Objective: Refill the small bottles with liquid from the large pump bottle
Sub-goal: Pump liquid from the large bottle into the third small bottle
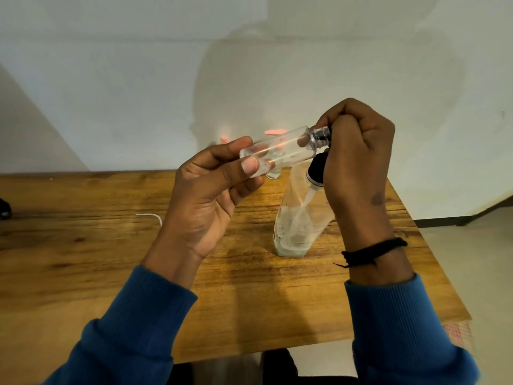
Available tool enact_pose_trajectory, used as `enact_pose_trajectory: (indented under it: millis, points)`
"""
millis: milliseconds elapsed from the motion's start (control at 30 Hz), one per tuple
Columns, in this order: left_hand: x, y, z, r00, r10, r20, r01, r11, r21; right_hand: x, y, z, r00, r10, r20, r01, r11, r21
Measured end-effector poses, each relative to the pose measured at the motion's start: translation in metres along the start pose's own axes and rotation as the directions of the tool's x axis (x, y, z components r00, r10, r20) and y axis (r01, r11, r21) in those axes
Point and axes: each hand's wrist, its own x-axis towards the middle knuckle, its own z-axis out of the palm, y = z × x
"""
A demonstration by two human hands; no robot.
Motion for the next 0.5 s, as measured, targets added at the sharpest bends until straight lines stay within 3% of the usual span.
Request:
enact_pose_trajectory:
  millis: [233, 500]
  points:
    - [-0.0005, -0.0036, -0.0002, 1.0, -0.006, 0.014, 0.006, 1.0, -0.018, -0.0012, 0.0007, -0.002, 0.999, -0.047, -0.004, 0.046, 0.997, -0.059]
    - [0.001, -0.0031, -0.0023, 1.0, 0.002, 0.001, -0.002, 1.0, 0.0, -0.0021, 0.0024, 0.0015, 0.999, -0.041, -0.011, 0.041, 0.999, -0.008]
